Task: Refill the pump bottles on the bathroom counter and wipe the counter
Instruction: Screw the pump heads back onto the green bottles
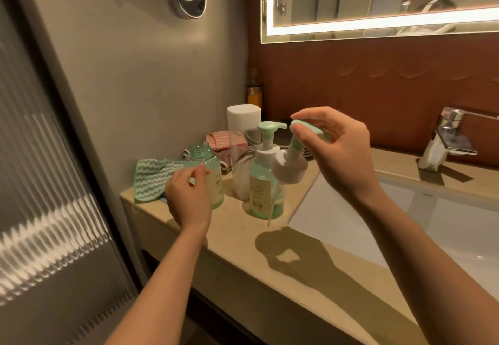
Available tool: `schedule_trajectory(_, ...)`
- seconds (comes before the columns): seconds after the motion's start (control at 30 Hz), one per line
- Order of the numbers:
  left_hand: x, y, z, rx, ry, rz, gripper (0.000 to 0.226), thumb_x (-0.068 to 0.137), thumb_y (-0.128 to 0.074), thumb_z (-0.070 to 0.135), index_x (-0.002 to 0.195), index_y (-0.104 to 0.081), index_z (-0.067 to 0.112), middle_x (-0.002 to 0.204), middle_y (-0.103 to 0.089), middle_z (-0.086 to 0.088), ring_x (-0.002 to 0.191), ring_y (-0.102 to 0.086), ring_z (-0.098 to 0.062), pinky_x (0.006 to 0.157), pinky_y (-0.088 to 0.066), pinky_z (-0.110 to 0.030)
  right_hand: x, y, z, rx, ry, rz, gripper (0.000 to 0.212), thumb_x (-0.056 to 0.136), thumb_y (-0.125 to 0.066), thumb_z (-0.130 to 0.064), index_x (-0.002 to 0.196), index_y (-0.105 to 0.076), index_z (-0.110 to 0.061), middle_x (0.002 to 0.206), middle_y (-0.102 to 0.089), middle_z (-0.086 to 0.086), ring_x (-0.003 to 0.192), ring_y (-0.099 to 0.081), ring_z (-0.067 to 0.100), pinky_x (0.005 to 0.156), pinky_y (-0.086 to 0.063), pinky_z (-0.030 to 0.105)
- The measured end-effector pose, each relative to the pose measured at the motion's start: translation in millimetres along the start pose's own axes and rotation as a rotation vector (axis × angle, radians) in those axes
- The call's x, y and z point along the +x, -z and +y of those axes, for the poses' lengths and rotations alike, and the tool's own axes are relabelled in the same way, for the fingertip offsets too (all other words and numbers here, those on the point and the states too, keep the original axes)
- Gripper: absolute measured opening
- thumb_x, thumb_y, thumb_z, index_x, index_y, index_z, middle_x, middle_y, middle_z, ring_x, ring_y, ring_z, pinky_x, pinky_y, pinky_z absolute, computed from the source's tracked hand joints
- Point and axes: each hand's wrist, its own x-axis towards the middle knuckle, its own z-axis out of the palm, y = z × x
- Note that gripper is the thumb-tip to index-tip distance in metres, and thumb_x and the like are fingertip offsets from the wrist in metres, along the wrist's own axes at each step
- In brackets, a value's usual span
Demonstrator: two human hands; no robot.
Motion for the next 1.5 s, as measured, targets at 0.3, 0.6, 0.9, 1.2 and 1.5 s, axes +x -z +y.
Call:
schedule_trajectory(0.3, 27, -11, -28, -0.029, 0.279, -0.323, 0.101, 0.069, -0.084, 0.026, 0.146, -0.02, 0.016, 0.145, -0.037, -0.01, 0.13, -0.039, -0.026, 0.102, -0.036, -0.038, 4, -12, 6, 0.082, -0.022, 0.002, 0.012, 0.086, -0.066, -0.023, 0.098, -0.067, -0.02, 0.094, -0.066, -0.012, 0.091, -0.061, 0.001, 0.072, -0.049, 0.012)
schedule_trajectory(0.6, 25, -13, -38, 0.019, 0.215, -0.319, 0.09, 0.07, -0.082, 0.025, 0.141, -0.03, 0.01, 0.141, -0.039, -0.009, 0.13, -0.038, -0.026, 0.104, -0.035, -0.036, 6, -11, 9, 0.091, -0.038, -0.037, 0.023, 0.082, -0.064, -0.036, 0.099, -0.066, -0.021, 0.095, -0.066, -0.012, 0.09, -0.063, 0.003, 0.07, -0.048, 0.012)
schedule_trajectory(0.9, -18, 11, -23, -0.089, 0.143, -0.393, 0.066, 0.068, -0.083, 0.03, 0.123, -0.048, 0.024, 0.123, -0.048, 0.002, 0.105, -0.046, -0.009, 0.085, -0.039, -0.027, 12, -4, 11, 0.101, -0.028, 0.029, 0.023, 0.085, -0.062, -0.036, 0.101, -0.065, -0.02, 0.094, -0.064, -0.014, 0.091, -0.062, 0.002, 0.072, -0.051, 0.016)
schedule_trajectory(1.2, -74, 20, 7, -0.233, 0.099, -0.519, 0.07, 0.051, -0.073, 0.06, 0.113, -0.052, 0.037, 0.102, -0.063, 0.023, 0.095, -0.059, 0.004, 0.075, -0.048, -0.019, 20, 16, 7, 0.277, -0.006, 0.164, 0.015, 0.092, -0.055, -0.027, 0.103, -0.06, -0.017, 0.102, -0.063, 0.002, 0.085, -0.068, 0.016, 0.068, -0.052, 0.019)
schedule_trajectory(1.5, -101, 4, 24, -0.283, 0.11, -0.653, 0.07, 0.054, -0.076, 0.057, 0.117, -0.053, 0.035, 0.107, -0.064, 0.019, 0.103, -0.059, -0.001, 0.089, -0.053, -0.04, 31, 45, 17, 0.497, -0.27, 0.543, 0.025, 0.096, -0.046, -0.037, 0.099, -0.06, -0.017, 0.096, -0.063, 0.0, 0.087, -0.068, 0.012, 0.079, -0.055, 0.029)
